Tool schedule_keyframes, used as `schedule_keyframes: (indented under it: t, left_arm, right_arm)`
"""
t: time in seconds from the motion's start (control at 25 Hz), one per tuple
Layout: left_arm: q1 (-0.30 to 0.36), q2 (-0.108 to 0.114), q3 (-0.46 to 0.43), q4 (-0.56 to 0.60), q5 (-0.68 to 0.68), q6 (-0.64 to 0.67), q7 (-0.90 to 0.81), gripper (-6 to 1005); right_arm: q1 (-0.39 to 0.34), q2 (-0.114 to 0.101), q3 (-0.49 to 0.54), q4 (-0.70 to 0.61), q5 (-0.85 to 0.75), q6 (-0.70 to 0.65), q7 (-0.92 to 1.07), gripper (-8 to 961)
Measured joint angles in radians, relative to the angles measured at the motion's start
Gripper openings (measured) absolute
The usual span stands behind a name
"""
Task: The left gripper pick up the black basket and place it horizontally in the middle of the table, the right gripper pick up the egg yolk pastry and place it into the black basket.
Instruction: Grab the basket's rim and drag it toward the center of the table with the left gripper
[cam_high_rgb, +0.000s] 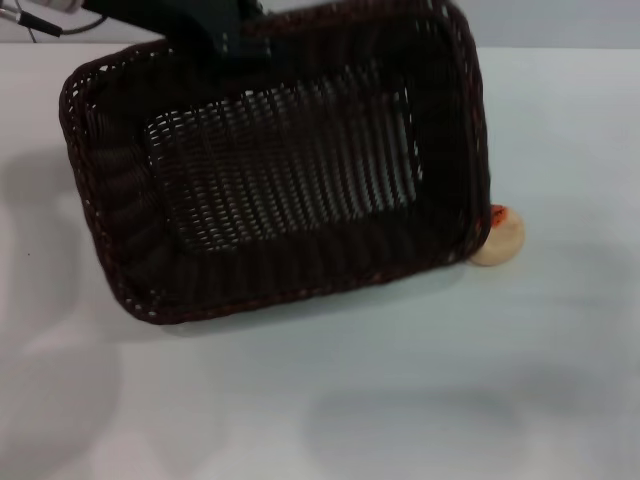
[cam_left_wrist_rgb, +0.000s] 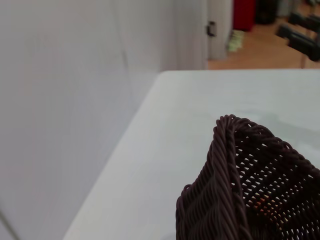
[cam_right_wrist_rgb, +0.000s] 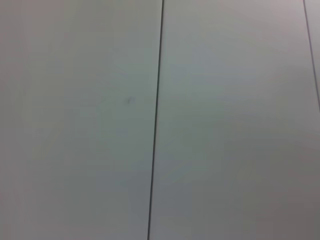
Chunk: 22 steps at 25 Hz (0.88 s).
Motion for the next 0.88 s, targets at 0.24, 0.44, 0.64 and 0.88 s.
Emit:
schedule_keyframes:
  t: [0.24,0.44,0.64,0.88]
  left_arm:
    - [-0.015,0.004,0.036,0.033,0.015,-0.043,0.118,195]
    - [-0.013,0.002,0.087,0.034,0.021,-0.05,0.145,195]
    - [-0.018,-0.017,0.089,0.035,0.021,-0.049,0.148,195]
    - [-0.018,-0.045,0.091,0.034,0.04,-0.04,0.137,196]
  right_arm:
    - [-0.021,0.002,0.0,0.015,0.0,-0.009,0.0,559]
    - [-0.032,0.002,0.0,0.027,0.0,-0.015,0.0,559]
    - [-0.035,0.002,-0.007,0.037,0.0,-0.019,0.0,559]
    - [-0.039,0.002,-0.015,0.051,0.0,-0.023,-0.014,560]
